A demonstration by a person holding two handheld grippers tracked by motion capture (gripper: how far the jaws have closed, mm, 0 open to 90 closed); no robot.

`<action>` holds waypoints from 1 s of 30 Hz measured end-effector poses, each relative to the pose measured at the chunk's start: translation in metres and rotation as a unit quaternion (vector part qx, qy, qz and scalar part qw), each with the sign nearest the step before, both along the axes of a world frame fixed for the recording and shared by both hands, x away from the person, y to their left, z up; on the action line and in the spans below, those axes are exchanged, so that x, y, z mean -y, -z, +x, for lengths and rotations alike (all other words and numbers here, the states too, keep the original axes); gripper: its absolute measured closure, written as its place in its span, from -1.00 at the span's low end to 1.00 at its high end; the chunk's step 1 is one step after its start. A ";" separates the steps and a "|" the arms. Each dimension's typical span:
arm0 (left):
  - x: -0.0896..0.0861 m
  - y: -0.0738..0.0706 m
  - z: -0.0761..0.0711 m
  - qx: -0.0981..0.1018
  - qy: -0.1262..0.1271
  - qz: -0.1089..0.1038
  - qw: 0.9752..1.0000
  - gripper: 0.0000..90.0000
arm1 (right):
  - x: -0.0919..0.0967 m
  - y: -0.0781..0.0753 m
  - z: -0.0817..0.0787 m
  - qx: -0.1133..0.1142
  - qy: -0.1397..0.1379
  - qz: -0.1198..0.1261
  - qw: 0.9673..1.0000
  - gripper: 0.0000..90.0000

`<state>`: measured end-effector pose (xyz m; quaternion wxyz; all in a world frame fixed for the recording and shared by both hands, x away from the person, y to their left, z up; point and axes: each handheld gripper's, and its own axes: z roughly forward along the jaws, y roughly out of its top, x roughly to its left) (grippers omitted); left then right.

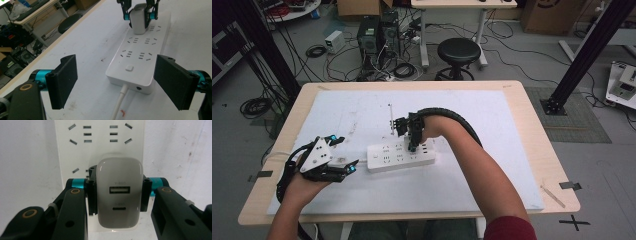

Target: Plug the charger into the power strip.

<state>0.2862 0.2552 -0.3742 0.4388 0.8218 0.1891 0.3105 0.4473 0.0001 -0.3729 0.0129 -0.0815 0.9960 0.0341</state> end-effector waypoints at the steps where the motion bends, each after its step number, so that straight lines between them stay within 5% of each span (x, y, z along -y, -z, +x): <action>1: 0.002 0.000 0.000 0.000 0.003 -0.002 1.000 -0.57 | -0.001 0.000 -0.001 0.000 0.002 -0.006 1.000 0.41; 8: 0.005 0.003 0.005 -0.009 0.010 0.002 1.000 -0.57 | 0.000 0.000 -0.001 0.001 -0.001 -0.003 1.000 0.39; 10: 0.005 0.002 0.007 -0.012 0.011 0.004 1.000 -0.57 | 0.003 -0.001 -0.002 0.010 0.012 0.007 1.000 0.05; 14: 0.007 0.001 0.010 -0.014 0.016 0.005 1.000 -0.57 | 0.017 -0.015 -0.005 0.007 0.058 0.093 0.994 -0.15; 17: 0.009 -0.001 0.013 -0.013 0.021 0.005 1.000 -0.57 | 0.031 -0.024 -0.011 -0.003 0.090 0.142 0.986 -0.19; 20: 0.010 -0.003 0.014 -0.013 0.026 0.003 1.000 -0.57 | 0.049 -0.030 -0.017 -0.012 0.120 0.193 0.974 -0.27; 23: 0.011 -0.005 0.016 -0.012 0.033 0.001 0.999 -0.57 | 0.069 -0.035 -0.023 -0.016 0.158 0.252 0.955 -0.38; 27: 0.011 -0.006 0.019 -0.013 0.042 -0.007 0.999 -0.57 | 0.093 -0.037 -0.033 -0.002 0.197 0.300 0.933 -0.50; 30: 0.010 -0.005 0.022 -0.017 0.048 -0.011 0.999 -0.57 | 0.110 -0.037 -0.039 0.006 0.226 0.316 0.922 -0.53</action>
